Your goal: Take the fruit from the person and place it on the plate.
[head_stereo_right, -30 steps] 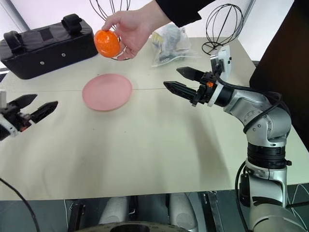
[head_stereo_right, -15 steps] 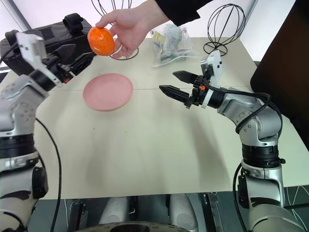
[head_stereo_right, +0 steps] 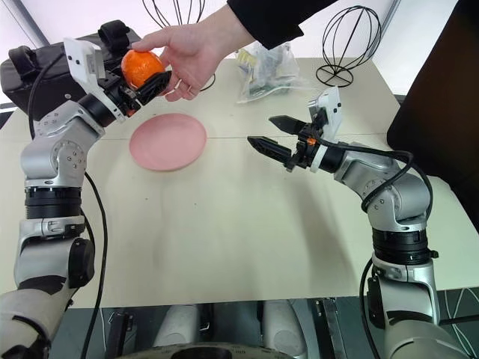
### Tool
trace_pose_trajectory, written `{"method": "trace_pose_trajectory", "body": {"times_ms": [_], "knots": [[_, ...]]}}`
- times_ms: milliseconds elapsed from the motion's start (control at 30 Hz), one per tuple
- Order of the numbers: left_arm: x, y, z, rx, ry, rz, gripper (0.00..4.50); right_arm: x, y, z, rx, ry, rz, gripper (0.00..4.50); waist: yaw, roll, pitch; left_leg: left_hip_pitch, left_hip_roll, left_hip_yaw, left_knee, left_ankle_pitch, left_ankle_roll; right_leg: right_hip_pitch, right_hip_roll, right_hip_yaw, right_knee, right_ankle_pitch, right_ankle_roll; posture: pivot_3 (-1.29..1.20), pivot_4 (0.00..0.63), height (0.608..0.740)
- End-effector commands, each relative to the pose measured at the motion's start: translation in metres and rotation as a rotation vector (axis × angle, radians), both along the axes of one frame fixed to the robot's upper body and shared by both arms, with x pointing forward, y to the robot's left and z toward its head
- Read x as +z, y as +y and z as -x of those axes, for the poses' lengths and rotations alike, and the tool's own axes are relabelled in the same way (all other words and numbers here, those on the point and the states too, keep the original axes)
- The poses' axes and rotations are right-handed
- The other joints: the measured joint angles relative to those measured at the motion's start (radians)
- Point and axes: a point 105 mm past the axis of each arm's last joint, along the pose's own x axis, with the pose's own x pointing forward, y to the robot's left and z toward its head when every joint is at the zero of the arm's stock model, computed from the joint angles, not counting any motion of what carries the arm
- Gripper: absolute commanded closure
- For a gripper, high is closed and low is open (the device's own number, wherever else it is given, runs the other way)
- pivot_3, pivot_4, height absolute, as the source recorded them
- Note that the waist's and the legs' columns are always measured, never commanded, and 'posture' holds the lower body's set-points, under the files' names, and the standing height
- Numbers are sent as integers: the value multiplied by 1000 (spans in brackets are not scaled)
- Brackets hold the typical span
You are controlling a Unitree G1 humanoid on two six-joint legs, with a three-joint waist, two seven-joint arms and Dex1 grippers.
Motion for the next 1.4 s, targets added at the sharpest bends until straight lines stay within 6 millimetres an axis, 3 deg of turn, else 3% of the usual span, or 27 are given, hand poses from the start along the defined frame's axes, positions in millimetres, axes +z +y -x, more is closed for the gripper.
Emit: {"method": "trace_pose_trajectory", "body": {"times_ms": [33, 200, 400, 567, 633, 700, 967, 1133, 1267, 1400], "knots": [[16, 0, 6, -1, -70, -3, 1586, 13, 0, 3, -4, -70, -1, 0, 0, 0, 0, 0, 0, 0, 0, 0, 0, 0, 0, 0, 0, 0, 0, 0, 150, 740], [-3, 7, 3, 52, -4, -64, 1586, 12, 0, 4, 1, -65, -2, 0, -1, 0, 0, 0, 0, 0, 0, 0, 0, 0, 0, 0, 0, 0, 0, 0, 150, 740], [-72, 27, -11, 231, 172, -232, 1586, 6, 3, 5, 13, -49, 9, 0, 0, 0, 0, 0, 0, 0, 0, 0, 0, 0, 0, 0, 0, 0, 0, 0, 150, 740], [-92, 24, -14, 263, 212, -231, 1586, 4, 3, 6, 11, -46, 14, 0, 5, 0, 0, -1, 0, 0, 1, 0, 0, 0, 0, -1, 0, 0, 0, 0, 150, 740], [-96, 22, -15, 260, 217, -225, 560, 4, 3, 5, 9, -45, 15, 0, 3, 0, 0, -1, 0, 0, 2, 0, 0, 0, 0, -1, 0, 0, 0, 0, 150, 740], [-98, 21, -15, 258, 217, -222, 49, 3, 3, 5, 7, -45, 18, 0, 2, 0, 0, -1, 0, -1, 1, 0, 0, 0, 0, -1, 0, 0, 0, 0, 150, 740], [-95, 16, -15, 252, 196, -209, 49, 3, 2, 5, 4, -45, 21, 0, 1, 0, 0, -1, 0, -1, 1, 0, 0, 0, 0, -1, 0, 0, 0, 0, 150, 740], [-76, 28, -13, 285, 160, -143, 49, 2, 3, 5, 5, -44, 23, 0, 1, 0, 0, -1, 0, -1, 1, 0, 0, 0, 0, -1, 0, 0, 0, 0, 150, 740], [-56, 35, 1, 257, 129, -85, 49, 2, 3, 5, 2, -45, 26, 0, -1, 0, 0, -1, 0, -1, 1, 0, 0, 0, 0, -1, 0, 0, 0, 0, 150, 740], [-52, 56, 24, 298, 144, -101, 49, 0, -2, 4, -10, -43, 38, 0, -6, 0, 0, -1, 0, -1, 1, 0, 0, 0, 0, 0, 0, 0, 0, 0, 150, 740]]}}
